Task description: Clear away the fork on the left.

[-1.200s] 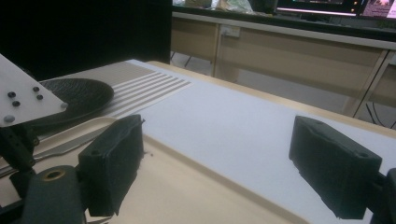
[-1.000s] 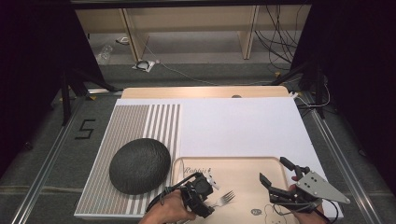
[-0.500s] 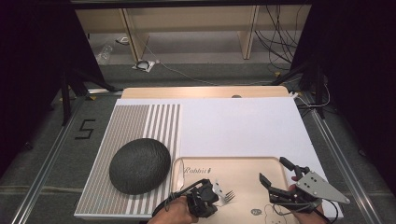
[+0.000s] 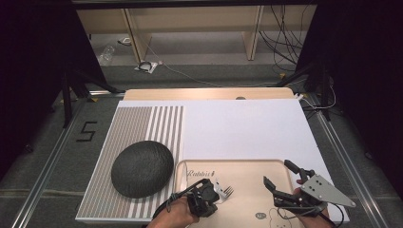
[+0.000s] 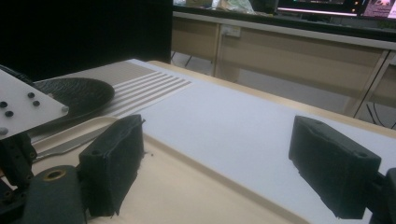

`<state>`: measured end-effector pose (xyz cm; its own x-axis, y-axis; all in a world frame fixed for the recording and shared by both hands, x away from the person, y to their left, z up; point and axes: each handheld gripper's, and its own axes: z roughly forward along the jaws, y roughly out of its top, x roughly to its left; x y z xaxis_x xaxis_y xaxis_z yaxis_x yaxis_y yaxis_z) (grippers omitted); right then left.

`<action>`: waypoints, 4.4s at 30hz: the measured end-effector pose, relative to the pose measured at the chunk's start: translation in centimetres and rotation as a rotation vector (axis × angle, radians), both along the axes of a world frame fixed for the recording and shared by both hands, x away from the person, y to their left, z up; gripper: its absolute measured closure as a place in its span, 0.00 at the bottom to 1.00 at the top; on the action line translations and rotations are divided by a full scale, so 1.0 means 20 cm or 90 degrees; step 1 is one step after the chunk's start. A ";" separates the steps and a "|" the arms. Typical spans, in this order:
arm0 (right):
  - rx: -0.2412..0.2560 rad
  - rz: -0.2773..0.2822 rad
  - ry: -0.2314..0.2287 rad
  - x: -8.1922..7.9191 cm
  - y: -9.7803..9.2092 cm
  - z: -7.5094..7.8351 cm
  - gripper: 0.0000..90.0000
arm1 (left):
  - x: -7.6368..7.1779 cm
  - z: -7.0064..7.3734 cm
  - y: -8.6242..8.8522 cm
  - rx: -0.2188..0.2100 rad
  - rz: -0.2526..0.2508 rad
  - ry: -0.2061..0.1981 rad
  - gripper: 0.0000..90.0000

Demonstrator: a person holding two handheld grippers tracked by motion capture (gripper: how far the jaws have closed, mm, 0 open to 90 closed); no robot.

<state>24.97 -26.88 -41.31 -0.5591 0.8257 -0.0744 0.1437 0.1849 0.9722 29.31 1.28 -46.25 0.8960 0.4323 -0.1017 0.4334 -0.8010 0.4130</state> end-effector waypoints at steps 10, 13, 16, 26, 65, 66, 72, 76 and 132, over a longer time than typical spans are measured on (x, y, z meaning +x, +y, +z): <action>0.001 0.000 0.000 0.00 0.00 0.00 0.21 | 0.05 0.00 0.05 0.005 0.027 -0.001 0.99; 0.001 0.000 -0.001 0.00 0.00 0.00 0.21 | 0.06 0.00 0.07 0.008 0.033 -0.002 0.99; 0.001 0.000 0.000 0.00 0.00 0.00 0.21 | 0.07 0.00 0.08 0.011 0.039 -0.004 0.99; 0.003 0.001 0.000 0.00 0.00 0.00 0.21 | 0.10 0.01 0.12 0.022 0.057 -0.004 0.99; 0.003 0.001 0.000 0.00 0.00 0.00 0.21 | 0.17 0.01 0.23 0.036 0.103 0.012 0.97; 0.002 0.001 -0.001 0.00 0.00 0.00 0.21 | 0.17 0.01 0.23 0.037 0.106 0.013 0.97; 0.002 0.000 -0.001 0.00 0.00 0.00 0.21 | 0.17 0.02 0.25 0.035 0.108 0.011 0.96; 0.003 0.000 -0.001 0.00 0.00 0.00 0.21 | 0.17 0.03 0.26 0.020 0.104 0.015 0.88; 0.001 0.000 -0.001 0.00 0.00 0.00 0.21 | 0.14 0.26 0.75 -0.212 0.341 -0.077 0.22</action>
